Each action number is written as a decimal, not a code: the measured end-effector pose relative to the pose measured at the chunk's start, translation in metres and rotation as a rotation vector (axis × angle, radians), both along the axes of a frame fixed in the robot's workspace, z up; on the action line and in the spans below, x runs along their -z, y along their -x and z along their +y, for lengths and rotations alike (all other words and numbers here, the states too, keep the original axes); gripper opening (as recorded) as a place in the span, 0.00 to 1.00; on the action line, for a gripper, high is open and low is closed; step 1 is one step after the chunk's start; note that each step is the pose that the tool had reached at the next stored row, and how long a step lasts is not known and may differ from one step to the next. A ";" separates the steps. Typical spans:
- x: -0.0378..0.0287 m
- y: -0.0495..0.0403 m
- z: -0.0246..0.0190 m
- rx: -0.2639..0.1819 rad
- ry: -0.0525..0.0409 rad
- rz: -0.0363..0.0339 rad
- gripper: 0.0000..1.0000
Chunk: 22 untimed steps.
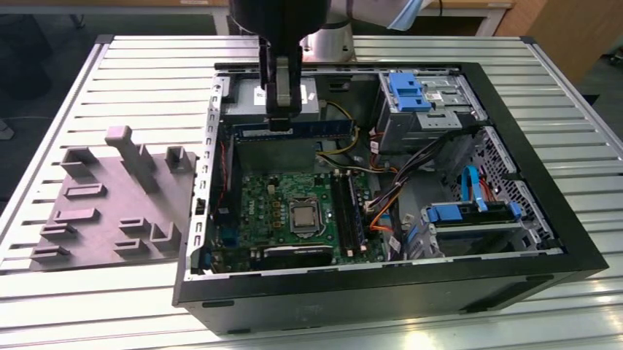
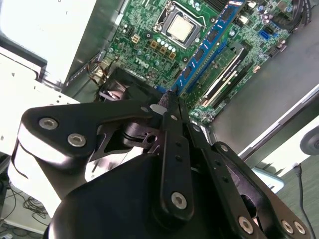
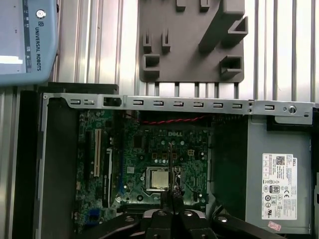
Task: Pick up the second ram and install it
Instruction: 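Pick up the second ram and move it above second insertion slot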
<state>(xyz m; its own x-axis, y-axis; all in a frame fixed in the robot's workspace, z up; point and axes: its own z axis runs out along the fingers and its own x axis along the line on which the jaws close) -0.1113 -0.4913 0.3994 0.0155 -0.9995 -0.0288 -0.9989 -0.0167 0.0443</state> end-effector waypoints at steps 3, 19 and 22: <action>0.0000 -0.0034 0.0000 0.000 0.0000 -0.0001 0.12; 0.0011 -0.0169 0.0000 0.000 -0.0001 -0.0001 0.12; 0.0036 -0.0178 0.0000 0.000 0.0001 0.0000 0.12</action>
<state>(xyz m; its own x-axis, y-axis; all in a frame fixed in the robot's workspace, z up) -0.0935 -0.4913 0.3958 0.0155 -0.9995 -0.0287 -0.9989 -0.0167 0.0443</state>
